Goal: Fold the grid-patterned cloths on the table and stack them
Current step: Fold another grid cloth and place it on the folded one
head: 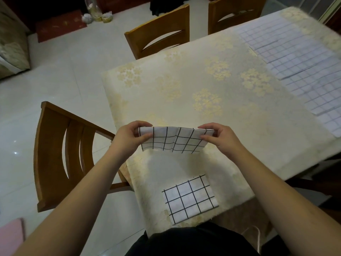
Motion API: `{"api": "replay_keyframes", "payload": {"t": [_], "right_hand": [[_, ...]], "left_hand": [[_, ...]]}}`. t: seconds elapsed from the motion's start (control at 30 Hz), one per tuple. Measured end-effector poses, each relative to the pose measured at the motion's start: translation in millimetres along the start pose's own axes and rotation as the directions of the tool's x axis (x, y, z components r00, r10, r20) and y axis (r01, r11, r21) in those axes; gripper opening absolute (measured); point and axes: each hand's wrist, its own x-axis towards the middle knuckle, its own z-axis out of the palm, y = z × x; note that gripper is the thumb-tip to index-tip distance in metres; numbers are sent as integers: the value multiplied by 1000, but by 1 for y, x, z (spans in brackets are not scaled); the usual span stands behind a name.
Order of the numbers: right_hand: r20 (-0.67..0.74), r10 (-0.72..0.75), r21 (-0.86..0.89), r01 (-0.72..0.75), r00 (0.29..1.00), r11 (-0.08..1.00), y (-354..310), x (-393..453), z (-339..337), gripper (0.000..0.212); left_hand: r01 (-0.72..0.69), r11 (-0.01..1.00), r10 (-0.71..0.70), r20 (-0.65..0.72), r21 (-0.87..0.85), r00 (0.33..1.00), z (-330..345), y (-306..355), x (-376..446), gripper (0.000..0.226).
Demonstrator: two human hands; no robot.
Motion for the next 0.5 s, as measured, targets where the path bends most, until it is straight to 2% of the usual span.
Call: {"api": "replay_keyframes", "payload": {"t": [0.1,0.2,0.27,0.33,0.4,0.5], "right_hand": [[-110,-71,-162,53,991,985,-10,-8,0,19],[-166,-139,-330,78,976,941,-15,-17,2,9],[-189,-173,-371,93,967,924,-15,-24,4,7],[-195,-166,-349,89,967,933,-14,-31,6,7],[-174,-109,-248,64,979,967,-11,-39,8,6],[-119,1,-37,-5,993,999,-8,-50,11,6]], "left_hand": [[-55,981,61,-23,185,998,-2,-7,4,10],[-94,962,105,-30,257,994,-2,-10,3,7],[-123,951,139,-37,282,990,-4,-14,3,4],[-150,943,164,-23,298,986,-7,-19,2,6],[-182,939,182,27,292,983,-13,-23,0,9],[-161,977,136,171,141,976,-22,-28,-5,6]]}}
